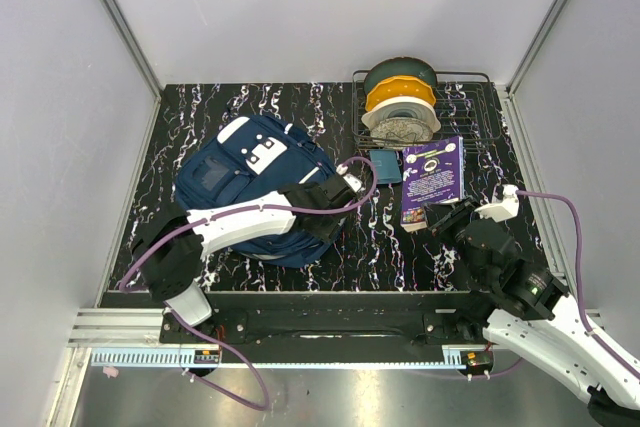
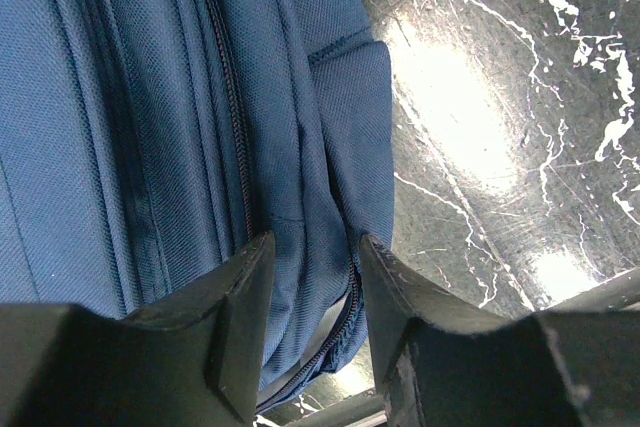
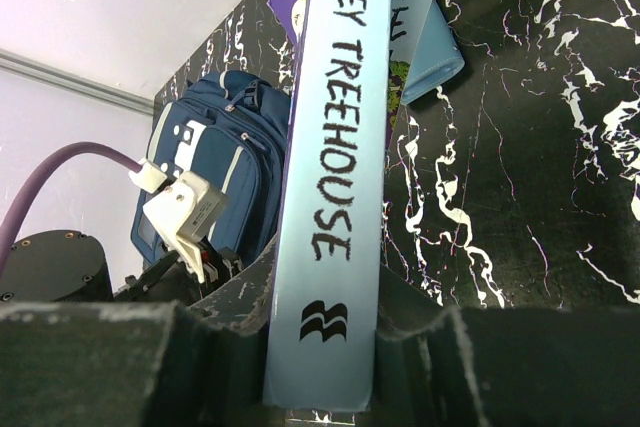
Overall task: Pack the student bag
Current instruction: Place the book in the student bag.
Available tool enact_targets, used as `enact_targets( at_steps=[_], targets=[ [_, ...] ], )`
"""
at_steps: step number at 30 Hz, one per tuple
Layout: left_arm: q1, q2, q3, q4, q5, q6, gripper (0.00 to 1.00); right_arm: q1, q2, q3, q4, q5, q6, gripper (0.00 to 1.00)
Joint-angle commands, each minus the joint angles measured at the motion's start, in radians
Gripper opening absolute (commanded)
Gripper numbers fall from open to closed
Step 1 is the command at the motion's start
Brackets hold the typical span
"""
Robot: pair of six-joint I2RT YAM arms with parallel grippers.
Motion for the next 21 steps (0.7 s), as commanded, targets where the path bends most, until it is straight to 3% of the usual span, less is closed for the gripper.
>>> enact_targets(
  at_steps=[1,3,11,15,18,21],
  targets=[
    [0.012,-0.013,0.007,0.021,-0.039,-0.014,0.42,-0.002,0.004,0.012,0.072,0.026,0.015,0.01],
    [0.015,-0.010,0.004,0.021,-0.036,-0.009,0.37,-0.002,0.005,0.011,0.073,0.024,0.015,0.01],
    [0.020,0.005,0.007,0.008,-0.050,-0.003,0.38,0.000,0.008,0.009,0.080,0.024,0.017,0.03],
    [0.026,0.010,0.004,0.005,-0.059,-0.001,0.45,0.000,0.014,0.007,0.084,0.026,0.017,0.03],
    [0.026,0.021,0.011,-0.010,-0.050,0.005,0.65,0.000,0.020,0.009,0.089,0.027,0.017,0.04],
    [0.026,0.027,0.011,-0.012,-0.050,0.012,0.57,0.000,0.028,0.007,0.090,0.027,0.017,0.04]
  ],
)
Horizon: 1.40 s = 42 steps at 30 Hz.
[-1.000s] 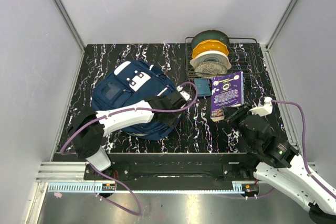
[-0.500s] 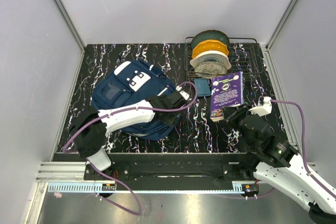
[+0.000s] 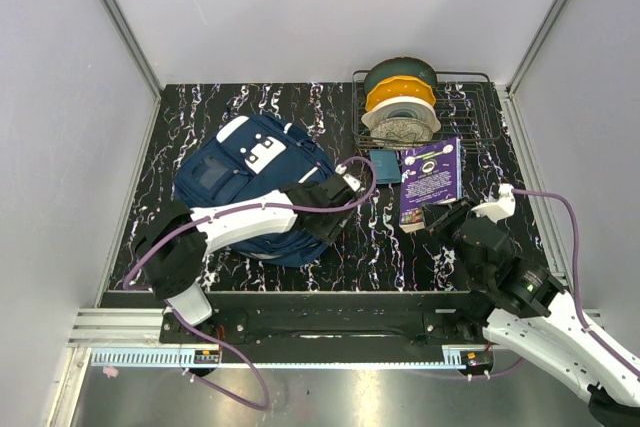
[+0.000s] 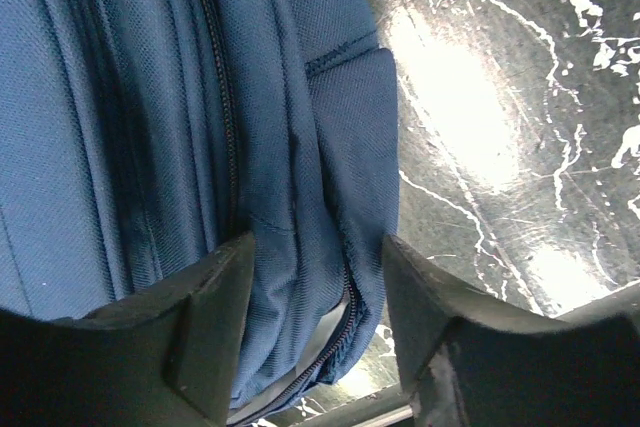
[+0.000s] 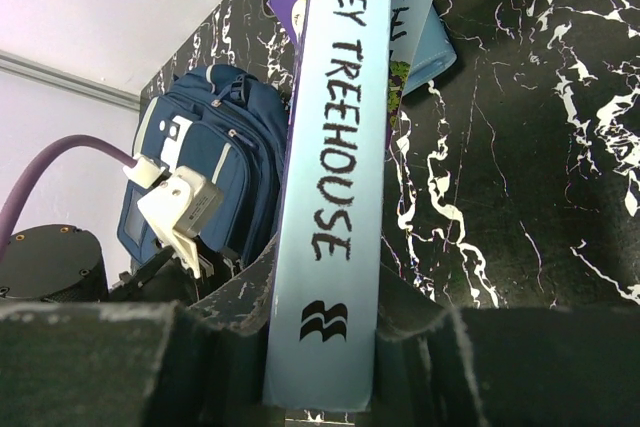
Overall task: Pack the student bag
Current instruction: Place the book in the student bag.
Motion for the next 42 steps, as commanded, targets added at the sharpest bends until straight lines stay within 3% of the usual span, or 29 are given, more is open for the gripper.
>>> enact_targets(
  at_steps=[1,2,5,8,10,12,15,22,31,37,42],
  targets=[
    [0.013,0.016,0.011,-0.014,-0.050,0.018,0.54,-0.003,0.007,0.013,0.092,0.027,0.014,0.04],
    [0.015,0.019,0.011,-0.012,-0.049,0.018,0.46,-0.002,0.010,0.013,0.093,0.027,0.014,0.04],
    [0.013,0.024,0.018,-0.012,-0.045,0.020,0.32,-0.002,0.013,0.013,0.098,0.027,0.014,0.04],
    [0.013,0.022,0.023,-0.012,-0.042,0.015,0.28,-0.002,0.010,0.010,0.096,0.026,0.014,0.05],
    [0.015,0.013,0.024,-0.008,-0.032,0.015,0.32,-0.002,0.004,0.009,0.096,0.024,0.014,0.05],
    [0.015,-0.006,0.023,-0.002,-0.016,0.017,0.55,-0.002,0.006,0.009,0.098,0.024,0.012,0.05],
    [0.013,-0.041,0.018,0.012,-0.007,0.014,0.57,-0.002,0.007,0.010,0.096,0.027,0.014,0.05],
    [0.015,-0.039,0.015,0.011,-0.030,0.021,0.46,-0.002,0.006,0.009,0.100,0.023,0.014,0.06],
    [0.024,-0.073,0.003,0.029,-0.029,0.017,0.45,-0.002,0.001,0.009,0.098,0.026,0.015,0.06],
    [0.041,-0.101,-0.023,0.075,0.062,0.018,0.54,-0.002,0.007,0.009,0.100,0.024,0.014,0.07],
    [0.045,-0.072,-0.013,0.058,0.054,0.033,0.40,0.000,-0.011,-0.002,0.113,0.026,0.014,0.07]
  ],
)
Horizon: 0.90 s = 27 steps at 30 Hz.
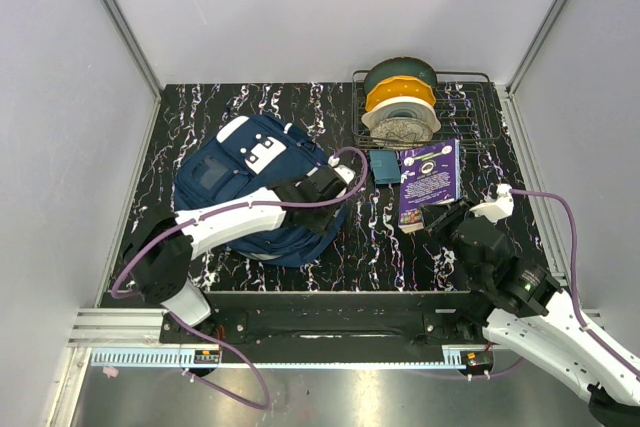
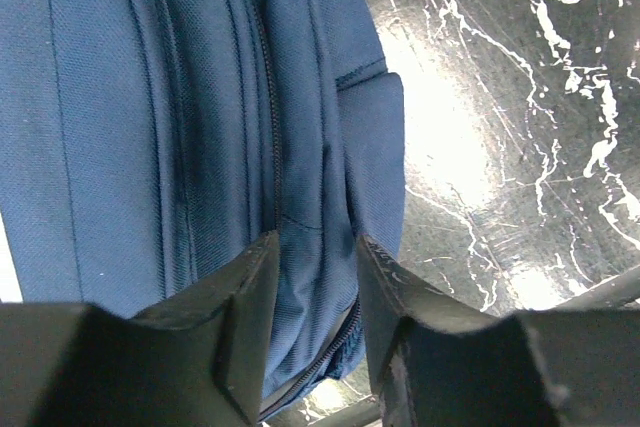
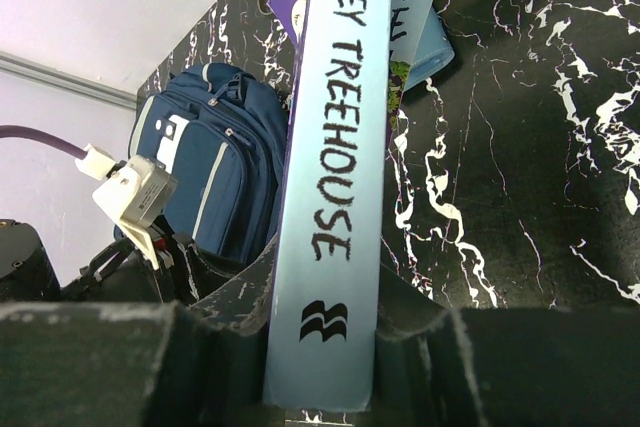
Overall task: Pack the student bag
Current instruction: Place the book in the student bag.
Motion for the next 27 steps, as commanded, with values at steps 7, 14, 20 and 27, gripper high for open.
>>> enact_targets(
  at_steps=[7,14,20,27],
  targets=[
    [0.009,0.015,0.005,0.015,0.048,0.043,0.34,-0.002,-0.020,0.004,0.104,0.027,0.015,0.08],
    [0.009,0.018,-0.038,0.034,0.085,0.054,0.35,-0.002,-0.012,0.006,0.103,0.026,0.015,0.09],
    [0.007,0.042,-0.031,0.023,0.041,0.039,0.36,0.000,-0.014,0.004,0.107,0.026,0.015,0.09],
    [0.009,0.082,-0.005,0.018,0.035,0.032,0.48,-0.002,-0.014,0.006,0.107,0.026,0.013,0.09]
  ],
)
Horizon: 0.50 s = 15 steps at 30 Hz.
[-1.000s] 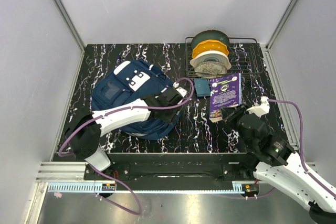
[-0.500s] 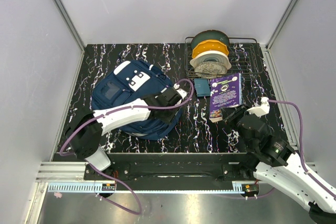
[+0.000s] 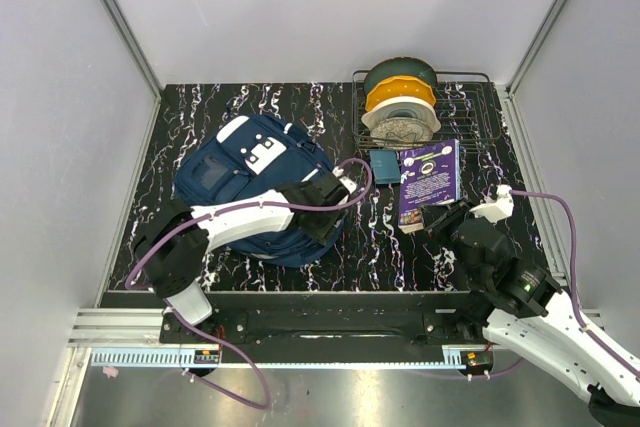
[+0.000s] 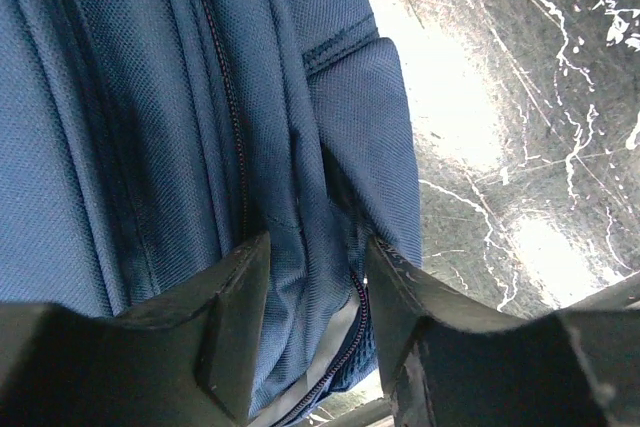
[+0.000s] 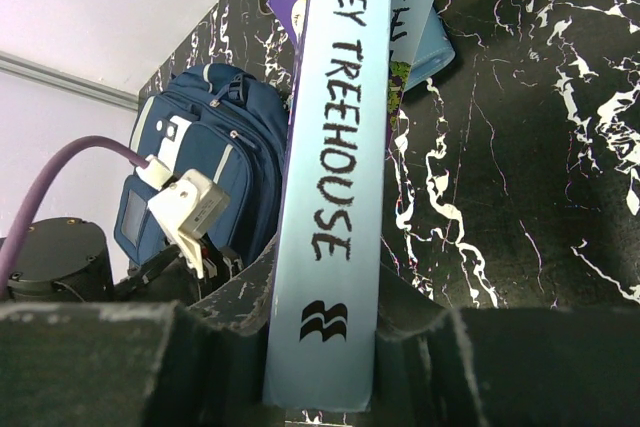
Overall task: Pack the student bag
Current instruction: Place the book in the student bag.
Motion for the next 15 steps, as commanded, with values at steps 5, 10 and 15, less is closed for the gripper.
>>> enact_targets(
  at_steps=[5,10,15],
  targets=[
    [0.002,0.026,0.029,0.004,-0.031,-0.011,0.29,-0.002,-0.002,0.019,0.102,0.030,0.011,0.10],
    [0.002,-0.003,0.028,0.009,-0.035,-0.015,0.02,-0.002,0.004,0.019,0.103,0.027,0.011,0.10],
    [0.001,-0.098,0.049,0.006,-0.030,-0.021,0.00,0.000,0.001,0.014,0.103,0.027,0.014,0.10]
  ],
)
